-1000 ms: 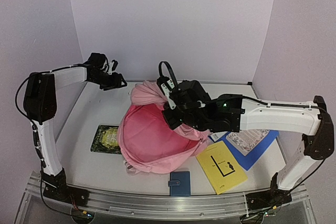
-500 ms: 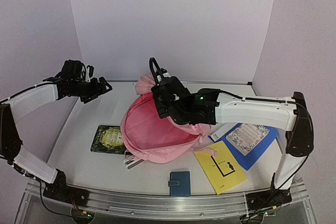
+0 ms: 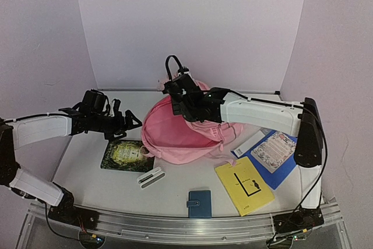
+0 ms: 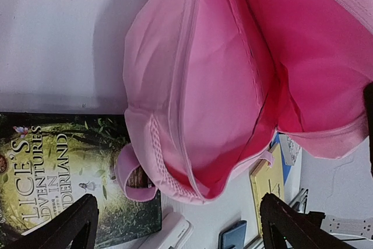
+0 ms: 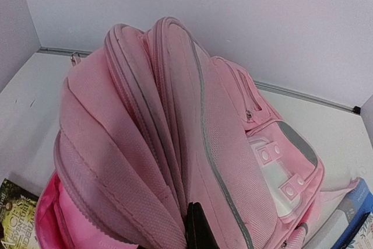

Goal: Pack the student bag
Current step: Unzip the student bag at the center of the board.

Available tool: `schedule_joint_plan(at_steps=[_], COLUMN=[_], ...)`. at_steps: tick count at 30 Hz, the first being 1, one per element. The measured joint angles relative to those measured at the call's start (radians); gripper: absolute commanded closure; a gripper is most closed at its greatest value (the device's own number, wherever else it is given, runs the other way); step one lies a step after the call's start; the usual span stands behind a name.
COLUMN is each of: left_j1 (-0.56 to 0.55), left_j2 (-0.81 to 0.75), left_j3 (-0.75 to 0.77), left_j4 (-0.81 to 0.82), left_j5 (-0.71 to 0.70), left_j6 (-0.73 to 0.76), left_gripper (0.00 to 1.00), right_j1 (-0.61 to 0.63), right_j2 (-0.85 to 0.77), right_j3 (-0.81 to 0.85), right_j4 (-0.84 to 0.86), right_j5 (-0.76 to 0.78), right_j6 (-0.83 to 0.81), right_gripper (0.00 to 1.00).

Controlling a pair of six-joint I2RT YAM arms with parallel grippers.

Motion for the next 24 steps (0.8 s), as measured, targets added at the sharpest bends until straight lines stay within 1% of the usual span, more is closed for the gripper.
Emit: schedule_joint_plan(at_steps=[5, 6, 7, 9, 10, 11, 13, 15, 17, 18, 19, 21, 24], left_j1=[0.000, 0.000, 0.000, 0.000, 0.000, 0.000, 0.000, 0.000, 0.000, 0.000, 0.000, 0.000, 0.000], left_j2=[0.002, 0.002, 0.002, 0.002, 0.003, 0.003, 0.004, 0.004, 0.004, 0.004, 0.004, 0.004, 0.004], left_j3=[-0.021, -0.022, -0.022, -0.022, -0.022, -0.023, -0.027, -0.035, -0.037, -0.037, -0.037, -0.037, -0.037], left_j4=[0.026, 0.026, 0.027, 0.026, 0.026, 0.026, 0.027, 0.025, 0.024, 0.024, 0.024, 0.020, 0.010], left_j5=[-0.020, -0.023, -0.026, -0.034, -0.038, -0.042, -0.049, -0.052, -0.059, -0.063, -0.067, -0.076, -0.090], left_j6=[-0.024, -0.029, -0.031, -0.034, -0.034, -0.036, -0.038, -0.040, -0.040, -0.040, -0.040, -0.039, -0.034], left_gripper=[0.03, 0.03, 0.03, 0.03, 0.03, 0.03, 0.03, 0.03, 0.02, 0.02, 0.02, 0.02, 0.02], right_j1=[-0.048, -0.058, -0.068, -0.091, -0.100, -0.108, -0.119, -0.127, -0.129, -0.128, -0.128, -0.128, -0.123], right_j2=[0.073, 0.085, 0.100, 0.140, 0.163, 0.186, 0.222, 0.240, 0.240, 0.234, 0.219, 0.170, 0.020], right_j3=[0.049, 0.055, 0.064, 0.096, 0.117, 0.137, 0.161, 0.164, 0.156, 0.146, 0.123, 0.057, -0.094], right_j4=[0.010, 0.012, 0.013, 0.014, 0.015, 0.018, 0.029, 0.032, 0.026, 0.028, 0.033, 0.037, 0.042], right_j5=[0.021, 0.021, 0.018, 0.009, 0.005, -0.003, -0.031, -0.075, -0.123, -0.147, -0.175, -0.229, -0.296], right_j6=[0.014, 0.015, 0.014, 0.004, -0.006, -0.016, -0.038, -0.052, -0.071, -0.070, -0.071, -0.076, -0.054], right_gripper=[1.00, 0.99, 0.96, 0.85, 0.77, 0.68, 0.45, 0.26, 0.10, 0.05, 0.03, 0.02, 0.02])
